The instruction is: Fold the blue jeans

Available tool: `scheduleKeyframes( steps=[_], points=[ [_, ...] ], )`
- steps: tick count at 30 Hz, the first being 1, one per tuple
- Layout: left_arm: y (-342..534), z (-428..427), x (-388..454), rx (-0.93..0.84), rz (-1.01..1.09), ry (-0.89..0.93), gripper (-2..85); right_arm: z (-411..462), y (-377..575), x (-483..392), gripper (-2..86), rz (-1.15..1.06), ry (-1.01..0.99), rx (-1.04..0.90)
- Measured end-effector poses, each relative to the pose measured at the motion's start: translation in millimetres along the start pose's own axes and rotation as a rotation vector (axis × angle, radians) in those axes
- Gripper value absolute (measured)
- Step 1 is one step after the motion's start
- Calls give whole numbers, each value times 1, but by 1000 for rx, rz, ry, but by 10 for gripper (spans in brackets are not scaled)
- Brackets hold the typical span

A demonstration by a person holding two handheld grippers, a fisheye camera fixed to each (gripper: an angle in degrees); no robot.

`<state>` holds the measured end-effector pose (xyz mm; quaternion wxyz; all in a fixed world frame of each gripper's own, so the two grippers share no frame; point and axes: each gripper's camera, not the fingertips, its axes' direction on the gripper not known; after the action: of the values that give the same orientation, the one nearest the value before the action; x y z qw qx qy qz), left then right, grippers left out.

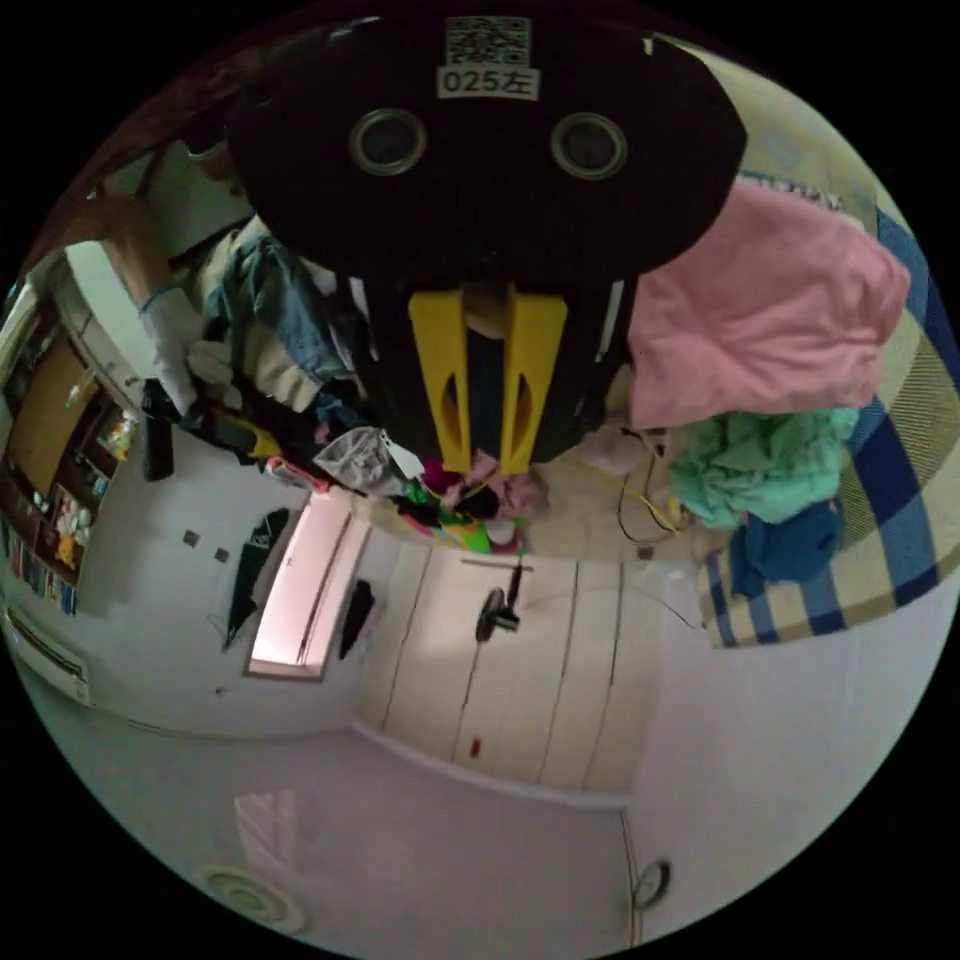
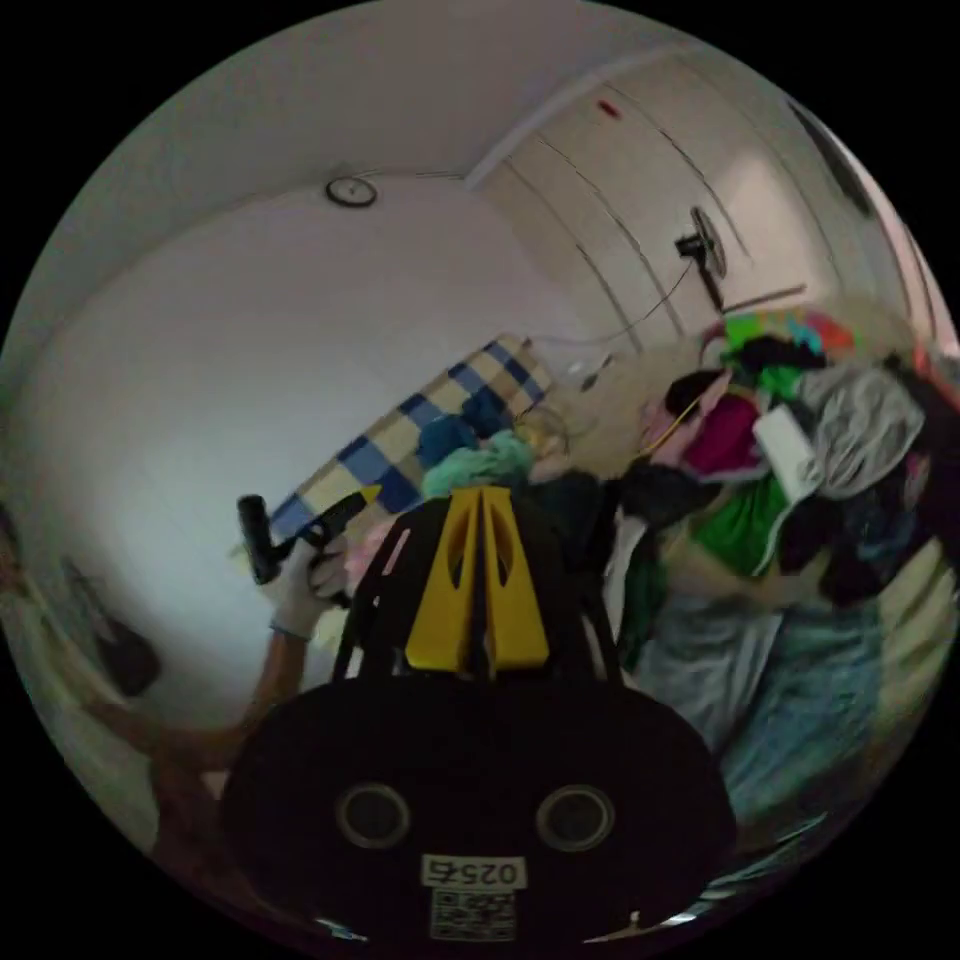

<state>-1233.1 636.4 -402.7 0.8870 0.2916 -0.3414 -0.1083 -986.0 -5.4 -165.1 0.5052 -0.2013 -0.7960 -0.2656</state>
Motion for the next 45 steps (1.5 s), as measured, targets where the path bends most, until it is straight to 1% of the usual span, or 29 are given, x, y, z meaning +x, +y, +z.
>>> scheduleKeyframes(
  steps=[1, 2, 4, 5, 6, 7, 9, 10, 12, 15, 16, 19, 21, 24, 26, 28, 31, 33, 34, 35, 36, 37, 38, 39, 40, 41, 42, 44, 45],
  points=[
    [-16, 25, 0, -60, 11, 15, -3, 39, -22, -21, -8, -42, 99, -37],
    [-28, 50, 1, -137, 24, -31, -6, 85, -39, -35, -9, -71, 173, -110],
    [-35, 86, -1, -216, 22, -121, -8, 156, -53, -34, -9, -33, 273, -260],
    [-32, 115, -6, -308, 7, -184, -8, 199, -52, -26, -9, -7, 325, -368],
    [-26, 133, -10, -376, -2, -193, -9, 222, -47, -18, -9, 14, 361, -453],
    [-5, 171, -21, -515, -37, -189, -9, 257, -31, -7, -9, 31, 387, -545],
    [13, 180, -37, -471, -131, -153, -10, 271, -14, -7, -10, 17, 411, -454],
    [12, 182, -43, -476, -171, -113, -10, 280, -10, -17, -10, -52, 461, -433],
    [5, 185, -46, -519, -204, -79, -10, 298, -12, -36, -10, -145, 560, -477],
    [1, 187, -20, -542, -111, -200, -10, 316, -23, -43, -10, -101, 578, -555],
    [2, 187, -3, -542, -53, -278, -10, 320, -25, -46, -10, -95, 578, -568],
    [5, 187, 35, -546, 72, -444, -10, 319, -18, -61, -10, -138, 610, -528],
    [9, 182, 52, -533, 120, -499, -10, 312, -12, -68, -10, -140, 614, -487],
    [17, 165, 71, -484, 170, -549, -9, 285, -12, -71, -10, -69, 506, -443],
    [22, 147, 75, -439, 156, -556, -9, 236, -11, -70, -10, 7, 312, -425],
    [21, 136, 73, -426, 134, -549, -9, 183, -2, -72, -10, -10, 210, -376],
    [18, 119, 87, -393, 152, -592, -9, 70, 23, -77, -9, -170, 239, -284],
    [17, 96, 114, -280, 186, -755, -9, -9, 38, -70, -9, -232, 286, -222],
    [18, 73, 141, -122, 181, -925, -8, -63, 47, -61, -8, -252, 310, -174],
    [17, 48, 174, 59, 165, -1025, -8, -117, 53, -47, -8, -254, 340, -123],
    [14, 36, 192, 134, 162, -1018, -8, -143, 55, -38, -7, -249, 355, -98],
    [7, 16, 230, 233, 180, -900, -7, -191, 58, -21, -5, -247, 395, -47],
    [-1, 1, 269, 305, 182, -719, -7, -231, 57, -1, 1, -218, 460, -4],
    [-5, -3, 288, 334, 181, -628, -6, -249, 55, 10, 3, -196, 488, 17],
    [-14, -2, 326, 375, 181, -449, -4, -280, 50, 32, 24, -166, 519, 65],
    [-24, 10, 362, 388, 176, -288, 1, -305, 45, 57, 45, -141, 517, 109],
    [-29, 20, 378, 386, 160, -204, 3, -314, 42, 71, 56, -123, 511, 118],
    [-42, 77, 437, 302, 100, 74, 26, -333, 32, 128, 98, -55, 492, 149],
    [-43, 93, 451, 283, 97, 109, 33, -335, 30, 143, 106, -29, 499, 156]
  ],
)
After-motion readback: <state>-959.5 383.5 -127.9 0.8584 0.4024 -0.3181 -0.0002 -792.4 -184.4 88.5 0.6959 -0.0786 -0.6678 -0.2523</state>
